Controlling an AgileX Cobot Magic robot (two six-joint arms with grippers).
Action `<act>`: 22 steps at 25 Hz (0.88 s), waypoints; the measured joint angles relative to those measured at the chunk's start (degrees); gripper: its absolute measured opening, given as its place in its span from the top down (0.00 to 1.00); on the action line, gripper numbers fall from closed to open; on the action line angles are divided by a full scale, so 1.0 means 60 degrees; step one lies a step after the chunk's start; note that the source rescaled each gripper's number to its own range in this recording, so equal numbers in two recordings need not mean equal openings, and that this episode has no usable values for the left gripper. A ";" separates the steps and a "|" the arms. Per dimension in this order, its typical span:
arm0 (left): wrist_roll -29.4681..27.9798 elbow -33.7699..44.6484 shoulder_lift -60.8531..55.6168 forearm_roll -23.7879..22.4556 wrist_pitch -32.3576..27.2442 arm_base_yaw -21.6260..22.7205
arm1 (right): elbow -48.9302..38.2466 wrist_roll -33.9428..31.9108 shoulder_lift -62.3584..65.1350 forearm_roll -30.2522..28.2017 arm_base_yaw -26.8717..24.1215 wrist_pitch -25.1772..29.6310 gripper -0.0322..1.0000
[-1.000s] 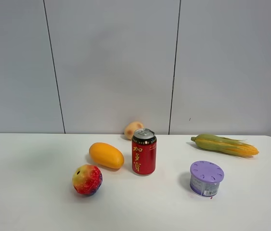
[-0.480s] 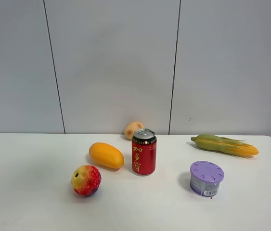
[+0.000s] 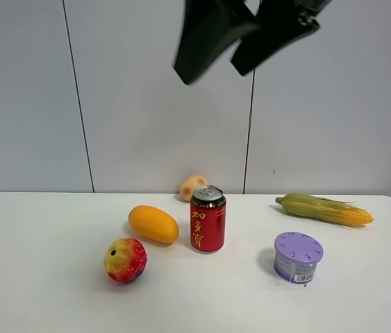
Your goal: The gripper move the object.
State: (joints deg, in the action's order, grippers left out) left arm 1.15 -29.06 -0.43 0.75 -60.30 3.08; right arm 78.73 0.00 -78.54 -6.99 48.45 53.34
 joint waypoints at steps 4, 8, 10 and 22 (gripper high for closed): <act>0.0000 0.0000 0.0000 0.0000 0.0000 0.0000 | 0.0000 -0.0867 0.0008 -0.2122 0.0000 0.1381 0.72; 0.0000 0.0000 0.0000 0.0000 0.0000 0.0000 | 0.0000 -0.2090 0.0066 -0.3792 0.0000 0.2345 0.81; 0.0000 0.0000 0.0000 0.0000 0.0000 0.0000 | 0.0000 -0.2514 0.0228 -0.4209 -0.0118 0.2607 0.90; 0.0000 0.0000 0.0000 0.0000 0.0000 0.0000 | 0.0000 -0.3539 0.2932 -0.5531 -0.0977 0.2682 0.97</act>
State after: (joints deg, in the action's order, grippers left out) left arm 1.15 -29.06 -0.43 0.75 -60.30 3.08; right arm 78.73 -21.23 -60.95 -40.17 42.59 69.43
